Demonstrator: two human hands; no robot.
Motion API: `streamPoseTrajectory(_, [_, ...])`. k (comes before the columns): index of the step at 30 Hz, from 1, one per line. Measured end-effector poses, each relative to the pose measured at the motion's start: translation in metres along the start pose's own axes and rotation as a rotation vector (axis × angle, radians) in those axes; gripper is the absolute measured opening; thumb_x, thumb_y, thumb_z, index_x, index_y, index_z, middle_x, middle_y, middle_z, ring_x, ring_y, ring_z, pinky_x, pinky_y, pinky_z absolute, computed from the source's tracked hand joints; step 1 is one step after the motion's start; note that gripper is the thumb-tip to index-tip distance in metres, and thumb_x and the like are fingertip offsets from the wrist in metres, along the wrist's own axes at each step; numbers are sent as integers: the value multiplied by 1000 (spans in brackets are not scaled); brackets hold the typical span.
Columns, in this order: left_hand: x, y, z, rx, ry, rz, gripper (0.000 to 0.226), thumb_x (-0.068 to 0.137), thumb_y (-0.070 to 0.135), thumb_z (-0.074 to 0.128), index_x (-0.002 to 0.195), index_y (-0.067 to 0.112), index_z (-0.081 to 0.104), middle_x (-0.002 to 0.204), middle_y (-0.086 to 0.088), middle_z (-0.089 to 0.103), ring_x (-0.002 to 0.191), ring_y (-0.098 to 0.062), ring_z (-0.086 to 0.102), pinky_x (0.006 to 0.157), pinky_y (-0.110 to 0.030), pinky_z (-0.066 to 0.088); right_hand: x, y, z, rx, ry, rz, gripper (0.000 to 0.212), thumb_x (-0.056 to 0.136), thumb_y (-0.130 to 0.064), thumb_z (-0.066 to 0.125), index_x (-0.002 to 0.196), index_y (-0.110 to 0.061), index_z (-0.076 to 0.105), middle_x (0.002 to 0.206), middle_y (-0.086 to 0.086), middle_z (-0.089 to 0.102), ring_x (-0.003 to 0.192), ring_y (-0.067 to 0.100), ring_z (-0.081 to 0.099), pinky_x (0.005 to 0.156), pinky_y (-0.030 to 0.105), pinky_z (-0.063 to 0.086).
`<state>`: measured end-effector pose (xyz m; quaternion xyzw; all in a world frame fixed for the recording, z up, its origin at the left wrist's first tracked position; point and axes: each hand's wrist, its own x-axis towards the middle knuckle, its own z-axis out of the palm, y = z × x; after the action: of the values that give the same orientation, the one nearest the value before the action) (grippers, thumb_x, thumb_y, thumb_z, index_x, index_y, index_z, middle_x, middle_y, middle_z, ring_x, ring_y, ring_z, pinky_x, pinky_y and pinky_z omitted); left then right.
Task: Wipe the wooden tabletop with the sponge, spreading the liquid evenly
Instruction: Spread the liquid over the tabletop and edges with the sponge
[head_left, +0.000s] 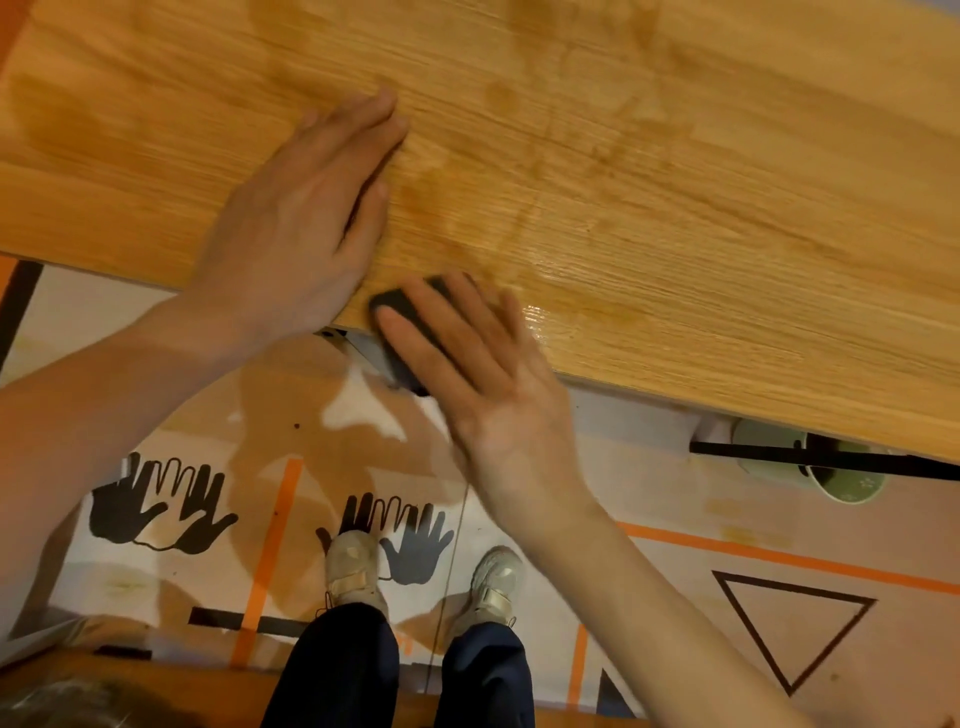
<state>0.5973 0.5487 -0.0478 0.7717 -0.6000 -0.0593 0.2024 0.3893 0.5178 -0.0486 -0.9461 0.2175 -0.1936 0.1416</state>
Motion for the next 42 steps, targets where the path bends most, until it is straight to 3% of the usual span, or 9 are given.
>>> streamPoseTrajectory(4, [2, 0, 1, -33, 27, -10, 52, 110, 31, 28, 156, 8, 36, 166, -5, 28, 155, -19, 23, 127, -26, 8, -68, 63, -62, -99, -129, 216, 53, 95, -1, 47, 146, -13, 37, 156, 7, 32, 148, 25, 21, 122, 48, 16])
streamPoseTrajectory(8, [3, 1, 2, -38, 27, 2, 52, 109, 29, 29, 155, 5, 38, 165, -9, 30, 154, -23, 25, 128, -32, 12, -81, 57, -74, -71, -103, 467, 53, 98, -23, 40, 149, -8, 30, 159, 6, 24, 150, 23, 12, 122, 44, 18])
streamPoseTrajectory(12, [3, 3, 0, -40, 42, -3, 50, 109, 26, 31, 153, 4, 40, 164, -10, 33, 153, -26, 28, 127, -38, 17, -54, 40, -60, 6, -20, 523, 45, 101, -19, 45, 145, -9, 39, 154, 4, 34, 149, 22, 18, 121, 37, 21])
streamPoseTrajectory(17, [4, 4, 1, -45, 38, -5, 50, 109, 27, 30, 153, 4, 39, 164, -10, 32, 154, -24, 27, 128, -38, 17, -20, 55, -71, 137, -91, 555, 42, 102, -15, 42, 144, -16, 42, 154, -4, 35, 148, 11, 17, 121, 24, 19])
streamPoseTrajectory(22, [3, 5, -1, -57, 18, -15, 51, 108, 26, 31, 154, 3, 38, 164, -11, 31, 154, -25, 26, 128, -39, 16, 43, 80, -64, 174, 0, 716, 45, 101, -27, 48, 144, -15, 43, 156, -1, 32, 149, 16, 15, 122, 40, 18])
streamPoseTrajectory(28, [-2, 11, -5, -53, -16, -27, 53, 109, 27, 29, 156, 4, 35, 166, -10, 27, 156, -23, 20, 128, -40, 15, -29, 16, -54, 214, 2, 583, 42, 100, -21, 52, 141, -17, 48, 152, -5, 37, 149, 11, 17, 122, 43, 18])
streamPoseTrajectory(32, [3, 10, -6, -61, -34, -37, 49, 110, 17, 36, 157, 3, 32, 167, -12, 25, 156, -24, 20, 128, -43, 16, 21, 51, -53, 189, -40, 587, 39, 101, -18, 49, 140, -14, 49, 151, 0, 40, 148, 18, 20, 121, 44, 21])
streamPoseTrajectory(35, [3, 9, -7, -64, -44, -42, 50, 109, 16, 38, 157, 3, 32, 167, -12, 25, 156, -24, 20, 128, -42, 15, 65, 74, -49, 182, 41, 696, 37, 101, -17, 47, 138, -13, 51, 152, 4, 39, 148, 22, 21, 120, 45, 21])
streamPoseTrajectory(42, [4, 9, -9, -70, -67, -60, 53, 109, 21, 34, 159, 6, 26, 169, -7, 17, 157, -18, 12, 128, -31, 4, -9, -3, -41, 285, -22, 585, 39, 100, -19, 51, 140, -19, 50, 152, -8, 39, 148, 8, 17, 123, 38, 15])
